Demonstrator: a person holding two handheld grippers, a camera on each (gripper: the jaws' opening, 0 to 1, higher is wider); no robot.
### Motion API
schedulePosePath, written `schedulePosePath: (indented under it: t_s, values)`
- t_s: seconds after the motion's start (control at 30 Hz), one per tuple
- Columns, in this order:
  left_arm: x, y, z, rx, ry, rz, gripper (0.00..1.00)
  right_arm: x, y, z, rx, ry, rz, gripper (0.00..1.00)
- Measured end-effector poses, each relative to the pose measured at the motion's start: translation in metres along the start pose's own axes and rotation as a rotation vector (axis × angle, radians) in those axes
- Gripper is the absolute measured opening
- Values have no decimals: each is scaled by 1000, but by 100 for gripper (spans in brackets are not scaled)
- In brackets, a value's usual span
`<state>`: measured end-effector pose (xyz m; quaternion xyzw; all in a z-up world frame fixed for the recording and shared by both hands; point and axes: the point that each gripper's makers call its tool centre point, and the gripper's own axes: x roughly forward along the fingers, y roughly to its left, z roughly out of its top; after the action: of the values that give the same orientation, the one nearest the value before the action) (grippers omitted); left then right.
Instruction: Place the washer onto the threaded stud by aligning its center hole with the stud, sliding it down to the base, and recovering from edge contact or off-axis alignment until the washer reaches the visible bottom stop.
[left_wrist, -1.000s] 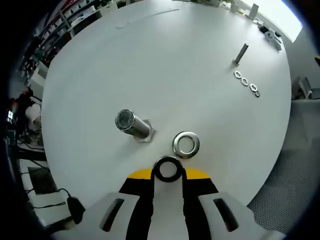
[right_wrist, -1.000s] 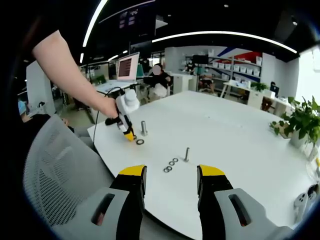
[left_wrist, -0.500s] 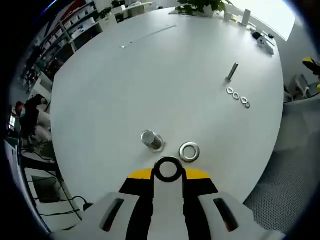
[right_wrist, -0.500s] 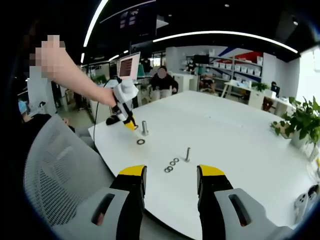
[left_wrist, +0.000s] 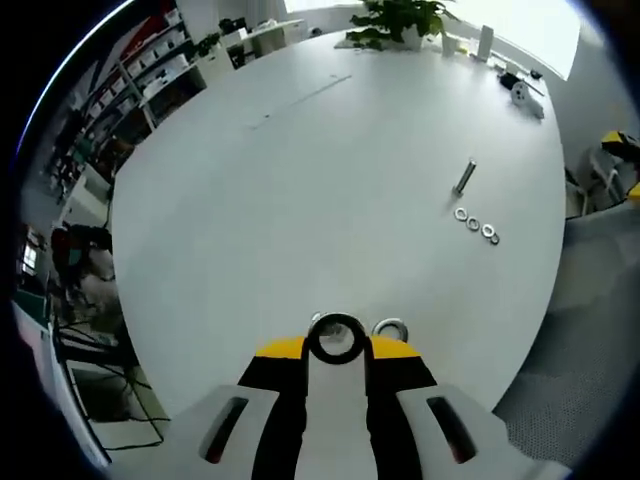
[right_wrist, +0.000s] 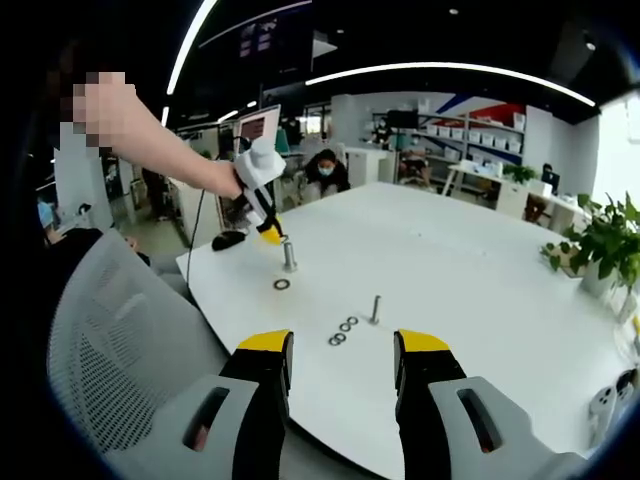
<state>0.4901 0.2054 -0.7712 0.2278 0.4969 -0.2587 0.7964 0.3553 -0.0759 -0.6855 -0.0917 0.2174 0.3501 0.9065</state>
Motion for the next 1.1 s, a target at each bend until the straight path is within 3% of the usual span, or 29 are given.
schedulePosePath:
  t_s: [0.3,1.1]
  values:
    - [12,8,6,-10,19,-5,19,0,-1,0,2,-1,-6,42]
    - [28,8,-4,36,105,-16,19,0,0,-1,4,8,0,42]
